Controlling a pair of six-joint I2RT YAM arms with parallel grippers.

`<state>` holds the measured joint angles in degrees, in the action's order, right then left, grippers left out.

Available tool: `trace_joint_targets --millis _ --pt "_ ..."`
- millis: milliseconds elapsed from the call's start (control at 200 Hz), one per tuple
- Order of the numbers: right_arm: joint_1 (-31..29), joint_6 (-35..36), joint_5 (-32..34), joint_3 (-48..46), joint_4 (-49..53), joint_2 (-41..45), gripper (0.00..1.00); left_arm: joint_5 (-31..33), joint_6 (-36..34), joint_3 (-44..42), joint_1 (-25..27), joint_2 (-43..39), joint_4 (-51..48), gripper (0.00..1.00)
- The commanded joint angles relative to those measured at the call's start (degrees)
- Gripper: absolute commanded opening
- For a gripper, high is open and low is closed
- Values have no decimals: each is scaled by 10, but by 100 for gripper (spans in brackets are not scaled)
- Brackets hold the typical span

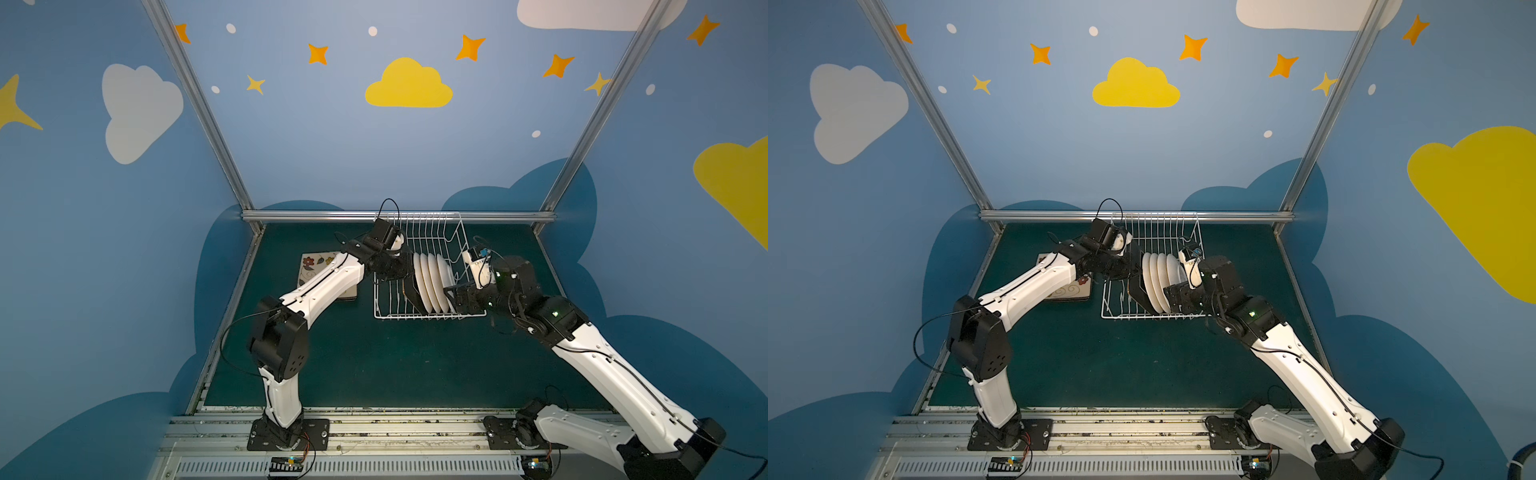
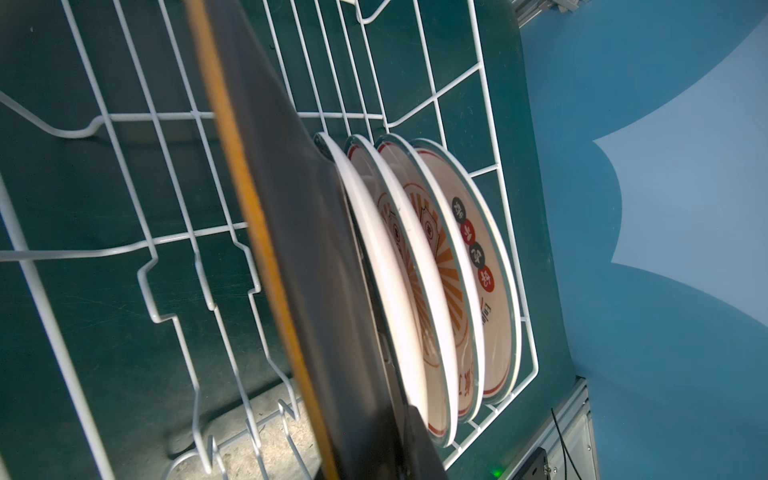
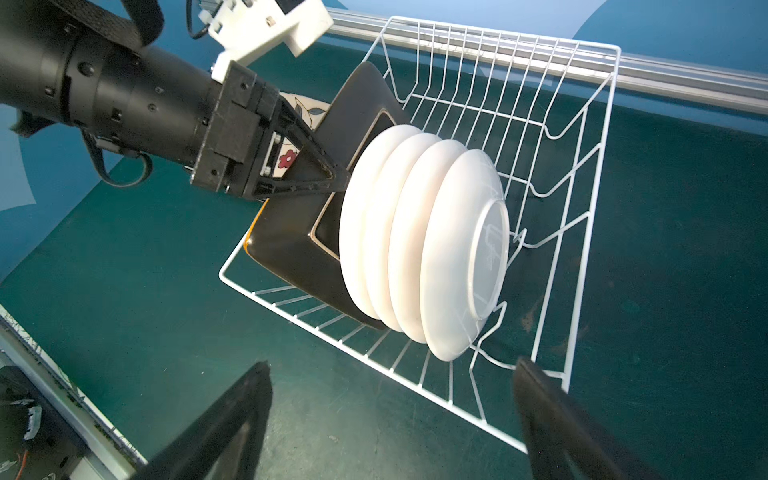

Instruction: Unload the plates from the dish rack

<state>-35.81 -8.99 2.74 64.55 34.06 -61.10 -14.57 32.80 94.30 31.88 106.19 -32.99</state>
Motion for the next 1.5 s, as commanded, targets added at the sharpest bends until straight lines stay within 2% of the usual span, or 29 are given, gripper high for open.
trace_joint_targets --millis 0,145,375,395,641,1492 --pt "2 1 -6 0 -10 0 90 21 5 5 -6 9 -38 17" --pt "1 1 -7 2 -12 0 90 16 18 -1 -6 5 -27 3" --pt "2 1 -7 4 -13 0 90 16 40 -9 -6 -2 -8 3" --pt "2 2 -7 3 -12 1 90 -1 42 -10 -5 -4 -5 3" --pt "2 3 -7 5 -15 1 90 -23 61 -6 -6 -22 19 3" --pt "1 -10 -10 -2 -21 19 90 -23 86 -18 -18 -109 70 3"
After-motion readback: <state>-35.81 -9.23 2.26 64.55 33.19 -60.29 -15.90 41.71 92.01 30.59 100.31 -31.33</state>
